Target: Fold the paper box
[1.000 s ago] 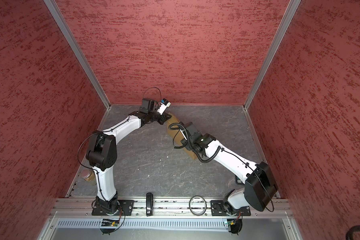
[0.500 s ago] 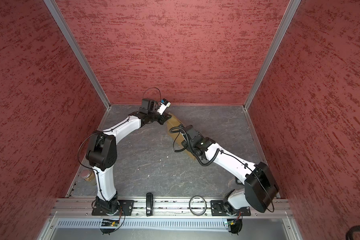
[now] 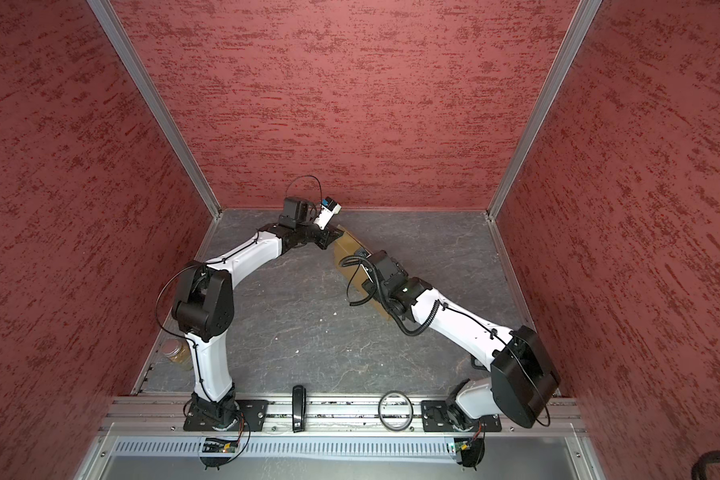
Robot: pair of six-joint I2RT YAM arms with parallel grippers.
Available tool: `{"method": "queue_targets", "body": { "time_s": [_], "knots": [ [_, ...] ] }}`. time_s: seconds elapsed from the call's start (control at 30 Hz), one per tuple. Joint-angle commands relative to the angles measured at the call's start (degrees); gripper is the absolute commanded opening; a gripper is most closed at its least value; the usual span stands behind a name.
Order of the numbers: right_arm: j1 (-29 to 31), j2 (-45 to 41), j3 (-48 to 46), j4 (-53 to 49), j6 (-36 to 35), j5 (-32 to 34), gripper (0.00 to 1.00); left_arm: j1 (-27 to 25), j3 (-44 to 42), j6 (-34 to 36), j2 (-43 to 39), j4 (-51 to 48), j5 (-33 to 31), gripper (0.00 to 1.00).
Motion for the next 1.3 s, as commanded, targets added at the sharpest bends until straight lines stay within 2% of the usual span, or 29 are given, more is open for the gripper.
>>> {"method": "queue_targets", "body": {
  "time_s": [0.0, 0.5, 0.93, 1.27],
  "knots": [
    [0.71, -1.51, -0.34, 1.83, -0.44, 1.12, 0.72, 0.41, -2.85, -0.22, 3.49, -6.51, -1.4, 0.15],
    [1.15, -0.93, -0.62, 1.77, 0.08, 1.19, 0.62, 0.91, -4.51, -0.54, 2.56, -5.4, -1.07, 0.2],
    [1.59, -0.2, -0.76, 1.76, 0.62, 2.02, 0.61, 1.81, -6.16, -1.07, 0.91, -4.46, -0.56, 0.34],
    [1.59, 0.89, -0.84, 2.08, 1.47, 2.61, 0.58, 2.38, -8.71, -1.1, -1.97, -4.11, 0.01, 0.4]
  ]
}}
